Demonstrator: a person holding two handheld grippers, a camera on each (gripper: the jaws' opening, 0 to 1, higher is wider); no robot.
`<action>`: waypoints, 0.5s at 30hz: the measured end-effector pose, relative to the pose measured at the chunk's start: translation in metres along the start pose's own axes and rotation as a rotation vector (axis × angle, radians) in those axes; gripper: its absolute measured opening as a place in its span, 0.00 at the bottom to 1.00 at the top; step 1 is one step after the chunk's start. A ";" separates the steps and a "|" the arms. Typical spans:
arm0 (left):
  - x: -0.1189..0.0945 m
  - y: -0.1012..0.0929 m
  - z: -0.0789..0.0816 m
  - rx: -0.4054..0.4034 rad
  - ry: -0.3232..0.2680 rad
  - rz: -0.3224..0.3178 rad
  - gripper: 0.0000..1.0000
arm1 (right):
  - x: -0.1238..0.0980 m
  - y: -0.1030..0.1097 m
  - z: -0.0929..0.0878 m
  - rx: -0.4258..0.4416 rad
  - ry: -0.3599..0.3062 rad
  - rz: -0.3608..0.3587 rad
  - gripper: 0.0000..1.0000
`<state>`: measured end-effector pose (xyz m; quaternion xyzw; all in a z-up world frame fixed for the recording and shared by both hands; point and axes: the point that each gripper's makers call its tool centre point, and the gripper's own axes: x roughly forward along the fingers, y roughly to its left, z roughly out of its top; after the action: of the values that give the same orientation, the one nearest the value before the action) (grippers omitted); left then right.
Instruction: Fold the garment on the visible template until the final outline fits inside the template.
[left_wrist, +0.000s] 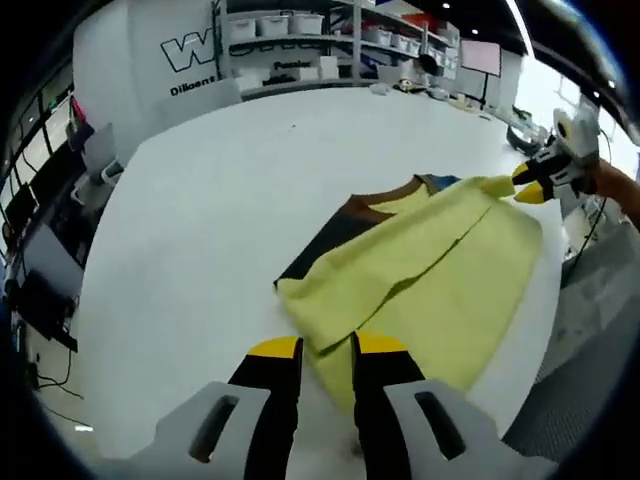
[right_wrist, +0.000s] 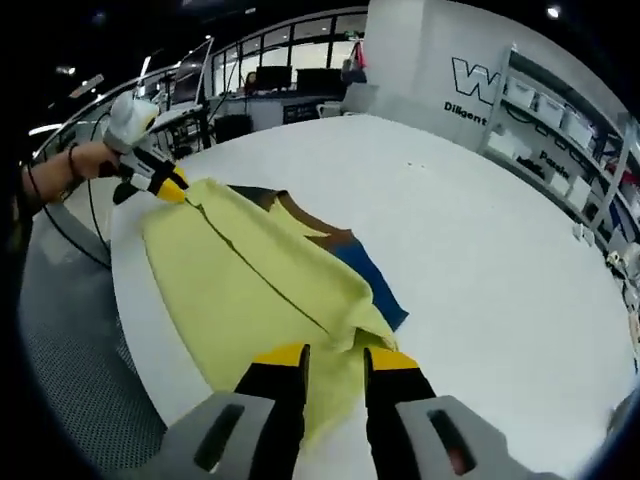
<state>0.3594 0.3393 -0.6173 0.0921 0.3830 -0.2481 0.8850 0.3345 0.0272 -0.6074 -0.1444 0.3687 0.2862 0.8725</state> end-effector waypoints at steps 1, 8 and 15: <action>0.000 0.000 0.001 -0.010 -0.005 0.004 0.17 | 0.001 0.000 -0.001 0.000 -0.001 -0.001 0.14; 0.004 -0.003 0.002 -0.115 -0.029 0.002 0.03 | 0.010 0.004 -0.006 0.080 -0.003 0.013 0.09; 0.003 0.002 0.008 -0.146 -0.060 0.010 0.00 | 0.009 -0.007 0.007 0.163 -0.061 -0.011 0.00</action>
<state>0.3677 0.3373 -0.6139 0.0220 0.3729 -0.2178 0.9017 0.3478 0.0282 -0.6089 -0.0660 0.3634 0.2545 0.8938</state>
